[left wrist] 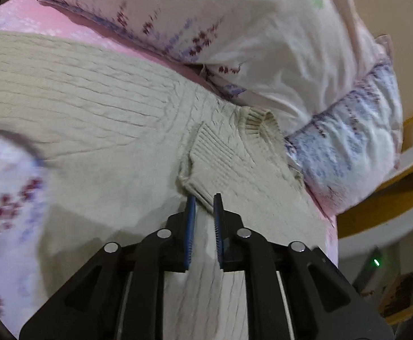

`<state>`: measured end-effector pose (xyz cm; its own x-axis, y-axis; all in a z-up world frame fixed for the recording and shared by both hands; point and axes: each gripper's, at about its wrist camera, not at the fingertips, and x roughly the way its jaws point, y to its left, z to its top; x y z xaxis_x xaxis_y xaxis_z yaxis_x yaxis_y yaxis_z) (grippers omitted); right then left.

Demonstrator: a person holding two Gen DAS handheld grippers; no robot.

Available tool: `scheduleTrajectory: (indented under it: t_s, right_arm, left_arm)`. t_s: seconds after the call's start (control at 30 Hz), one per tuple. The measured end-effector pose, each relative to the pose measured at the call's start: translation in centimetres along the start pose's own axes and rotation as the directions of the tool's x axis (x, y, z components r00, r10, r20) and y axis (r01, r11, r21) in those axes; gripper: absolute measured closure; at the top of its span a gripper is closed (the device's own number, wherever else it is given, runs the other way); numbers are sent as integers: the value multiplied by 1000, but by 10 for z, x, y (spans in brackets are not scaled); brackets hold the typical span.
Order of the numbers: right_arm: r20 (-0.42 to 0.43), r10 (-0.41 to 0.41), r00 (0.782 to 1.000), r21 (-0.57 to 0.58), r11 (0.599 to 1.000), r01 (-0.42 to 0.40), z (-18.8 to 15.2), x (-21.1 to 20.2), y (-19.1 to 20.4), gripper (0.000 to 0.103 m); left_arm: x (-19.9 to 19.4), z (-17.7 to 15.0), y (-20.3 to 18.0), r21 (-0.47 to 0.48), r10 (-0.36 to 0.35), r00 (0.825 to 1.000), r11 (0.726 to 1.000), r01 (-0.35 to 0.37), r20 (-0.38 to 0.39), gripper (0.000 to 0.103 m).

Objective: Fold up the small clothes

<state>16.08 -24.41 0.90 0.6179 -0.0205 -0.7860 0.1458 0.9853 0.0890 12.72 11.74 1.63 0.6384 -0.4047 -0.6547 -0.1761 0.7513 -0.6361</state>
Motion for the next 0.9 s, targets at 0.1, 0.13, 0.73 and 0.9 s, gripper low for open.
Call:
scheduleTrajectory:
  t_s: [0.1,0.13,0.73,0.9]
  right_arm:
    - [9,27,1000,26,999,-28,0,-4,0,26]
    - [12,45,999,40,998,-46,0,-7,-2,26]
    - [-2,200,980,47,979,-200,-12,-24,20,26]
    - [2,210,978,46,977,-210,-12,-24,19,26]
  left_arm:
    - [-50,0,32,-45,32,997,999,-29,71,45]
    - [-61,2,43,-62,49,994,997,-43,96,44]
    - [-138,62,213,-615,290,910,787,-51,295,78]
    - [-136,75,210,-577,263,902,817,-20,342,97]
